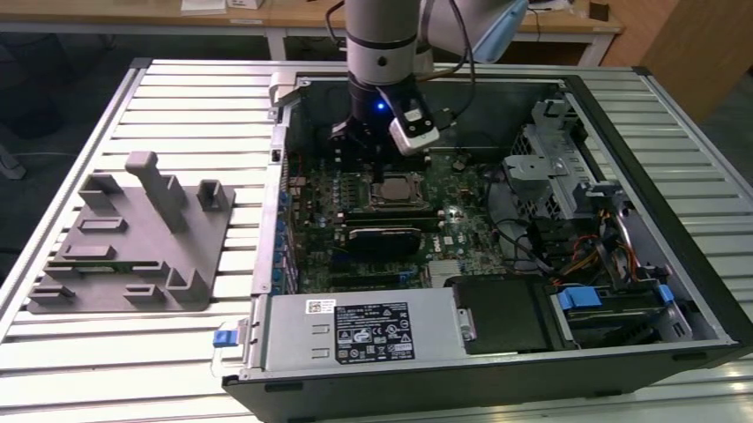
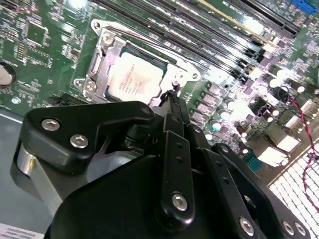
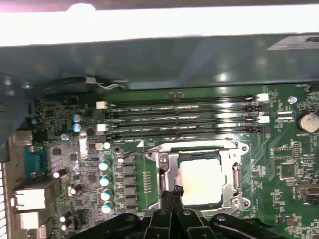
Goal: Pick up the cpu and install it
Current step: 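Close the cpu cover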
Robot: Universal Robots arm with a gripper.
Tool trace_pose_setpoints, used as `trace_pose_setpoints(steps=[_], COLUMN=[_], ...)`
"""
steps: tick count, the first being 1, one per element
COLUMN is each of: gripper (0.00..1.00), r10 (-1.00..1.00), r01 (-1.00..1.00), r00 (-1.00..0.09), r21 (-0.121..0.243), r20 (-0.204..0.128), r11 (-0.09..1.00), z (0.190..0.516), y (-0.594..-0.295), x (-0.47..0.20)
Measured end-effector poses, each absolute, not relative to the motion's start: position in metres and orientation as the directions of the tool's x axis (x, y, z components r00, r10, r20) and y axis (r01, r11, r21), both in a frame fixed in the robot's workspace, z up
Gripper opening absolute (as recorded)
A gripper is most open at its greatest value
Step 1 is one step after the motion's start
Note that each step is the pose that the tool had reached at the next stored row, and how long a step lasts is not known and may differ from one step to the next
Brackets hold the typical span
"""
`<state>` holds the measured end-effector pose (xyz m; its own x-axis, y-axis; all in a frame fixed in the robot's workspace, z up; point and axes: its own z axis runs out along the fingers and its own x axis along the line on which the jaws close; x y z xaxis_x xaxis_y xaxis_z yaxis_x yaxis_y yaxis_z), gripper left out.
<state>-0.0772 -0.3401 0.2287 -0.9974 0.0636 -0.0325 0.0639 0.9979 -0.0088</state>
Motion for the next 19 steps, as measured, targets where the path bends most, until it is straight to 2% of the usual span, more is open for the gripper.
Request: trace_pose_setpoints(steps=[19], gripper=[0.11], r10=[0.063], r01=[0.064], r00=[-0.997], r21=[-0.008], r20=[-0.033], r11=[0.998], z=[0.235], y=[-0.340], x=[-0.049])
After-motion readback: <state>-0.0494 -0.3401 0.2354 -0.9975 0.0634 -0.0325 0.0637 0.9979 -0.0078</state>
